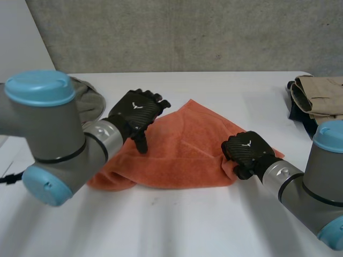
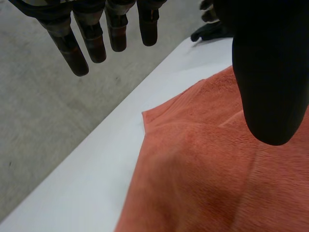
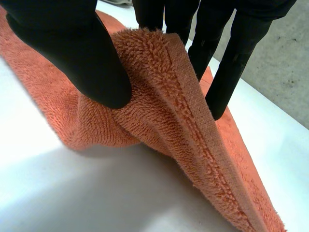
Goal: Fold the laundry.
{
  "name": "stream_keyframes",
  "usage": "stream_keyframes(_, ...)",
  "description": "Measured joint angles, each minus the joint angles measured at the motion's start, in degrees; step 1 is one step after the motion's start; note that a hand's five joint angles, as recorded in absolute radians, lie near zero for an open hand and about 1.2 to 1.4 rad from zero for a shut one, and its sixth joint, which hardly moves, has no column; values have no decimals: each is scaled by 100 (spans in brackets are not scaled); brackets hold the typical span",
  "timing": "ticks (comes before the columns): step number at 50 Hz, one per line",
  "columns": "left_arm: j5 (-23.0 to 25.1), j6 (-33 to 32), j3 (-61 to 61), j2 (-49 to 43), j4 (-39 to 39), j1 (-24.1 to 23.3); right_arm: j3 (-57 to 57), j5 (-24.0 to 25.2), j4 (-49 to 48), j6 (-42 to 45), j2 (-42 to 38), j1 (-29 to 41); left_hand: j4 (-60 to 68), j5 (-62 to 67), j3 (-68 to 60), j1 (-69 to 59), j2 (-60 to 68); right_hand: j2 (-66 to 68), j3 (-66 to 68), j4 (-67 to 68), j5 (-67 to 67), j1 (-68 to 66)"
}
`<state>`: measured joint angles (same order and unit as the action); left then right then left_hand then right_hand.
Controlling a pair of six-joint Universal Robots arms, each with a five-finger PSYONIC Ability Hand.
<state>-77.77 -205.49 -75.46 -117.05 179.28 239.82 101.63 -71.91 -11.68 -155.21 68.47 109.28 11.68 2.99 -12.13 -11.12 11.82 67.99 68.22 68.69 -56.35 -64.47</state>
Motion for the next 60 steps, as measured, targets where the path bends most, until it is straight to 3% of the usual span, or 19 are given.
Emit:
stream_keyframes(3, 196, -256, 294, -226, -56, 29, 26, 18, 0, 1, 36, 10, 0, 0, 0, 0, 0, 0, 0, 0, -1, 0)
stream_keyframes(8, 921, -1133, 1475, -1112, -448, 148, 85, 61, -13, 0, 97, 7, 0, 0, 0, 0, 0, 0, 0, 0, 0, 0)
stream_keyframes(15, 1892, -1825, 3085, -2315, -1257, 279, 118, 76, -21, -3, 86, -74, 0, 0, 0, 0, 0, 0, 0, 1, 0, 0)
stream_keyframes(23, 2402, -2291, 4294, -3381, -1748, 366, 160, 133, -35, -1, 72, -200, 0, 0, 0, 0, 0, 0, 0, 1, 0, 0)
stream_keyframes(33, 2342, -2531, 4895, -4117, -1683, 364, 152, 202, -46, 8, 47, -317, 507, 385, -462, -611, 510, 0, 0, 1, -1, 0)
stream_keyframes(40, 2335, -2540, 5044, -4317, -1731, 377, 129, 242, -37, 9, 20, -388, 2039, 1754, -2013, -2214, 2043, 0, 0, 1, 0, 0)
stream_keyframes(41, 2327, -2539, 5052, -4331, -1737, 379, 125, 245, -34, 9, 12, -398, 3199, 2688, -3248, -3481, 3288, 0, 0, 2, 0, 0)
stream_keyframes(42, 2312, -2541, 5051, -4340, -1736, 379, 123, 248, -33, 10, 8, -402, 3414, 2865, -3353, -3703, 3503, 0, 0, 1, -1, 0)
stream_keyframes(43, 2287, -2546, 5046, -4342, -1729, 379, 118, 248, -32, 12, 0, -411, 4874, 4213, -4798, -5139, 4862, 0, 0, 2, 0, 0)
stream_keyframes(45, 2204, -2571, 5033, -4285, -1680, 370, 111, 249, -33, 13, -9, -420, 5540, 5085, -5419, -5527, 5516, 0, 0, 2, 0, 0)
stream_keyframes(54, 1316, -2471, 4410, -3342, -619, 327, -33, 213, 31, 16, 36, -422, 5691, 5168, -5537, -5528, 5638, 0, 0, 2, 0, 0)
stream_keyframes(60, 821, -1670, 3193, -1829, 11, 409, -615, 149, 555, 20, 363, -490, 5694, 5168, -5593, -5528, 5638, 4, 2, 4, 0, 0)
